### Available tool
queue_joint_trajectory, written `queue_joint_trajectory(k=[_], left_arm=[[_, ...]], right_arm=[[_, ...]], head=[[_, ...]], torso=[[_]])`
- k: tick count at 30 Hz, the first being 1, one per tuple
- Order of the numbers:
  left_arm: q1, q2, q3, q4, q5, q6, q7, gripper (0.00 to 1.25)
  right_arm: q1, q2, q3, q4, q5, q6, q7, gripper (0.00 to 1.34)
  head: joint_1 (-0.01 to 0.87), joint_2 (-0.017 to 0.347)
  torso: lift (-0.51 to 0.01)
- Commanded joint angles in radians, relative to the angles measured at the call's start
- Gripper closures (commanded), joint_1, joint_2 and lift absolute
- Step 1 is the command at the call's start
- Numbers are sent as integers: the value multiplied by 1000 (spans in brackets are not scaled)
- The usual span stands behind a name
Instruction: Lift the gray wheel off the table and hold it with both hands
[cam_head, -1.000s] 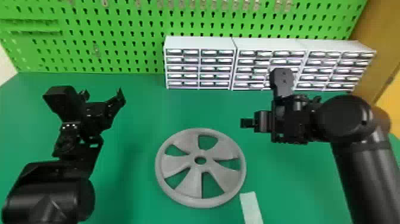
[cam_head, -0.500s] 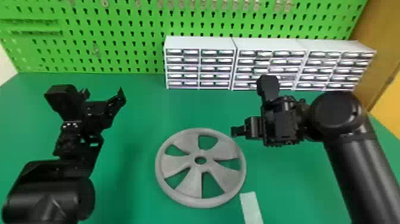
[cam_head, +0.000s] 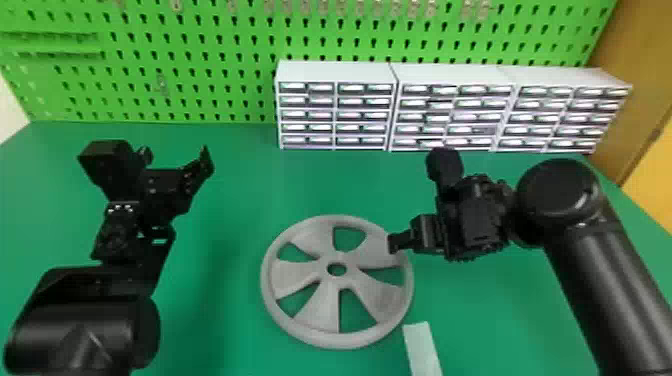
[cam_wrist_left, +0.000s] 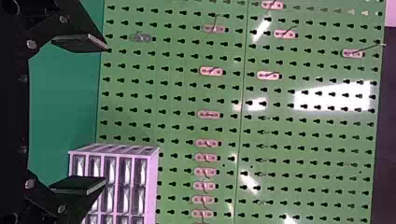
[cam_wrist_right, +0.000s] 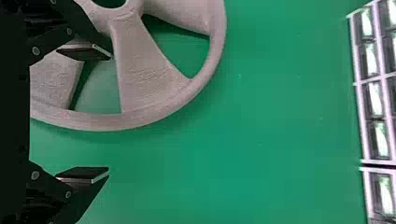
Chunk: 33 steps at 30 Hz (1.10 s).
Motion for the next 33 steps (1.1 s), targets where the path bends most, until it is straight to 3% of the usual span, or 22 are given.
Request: queue_joint_trajectory(k=[1,12,33], left_arm=[[-2,1,-2,0,-4,0,0,263],[-5,1,-8,0,-6,0,0,263],[-9,0,-14,0,-9,-1,2,263]], right_arm=[[-11,-4,14,22,-4,0,-2,392],[-33,-8,43,87,-14,-7,-2,392],[-54,21,80,162,27,-43,-1,394]], head=[[711,15],[711,15],[711,15]], torso=[[-98],[-98],[-98]])
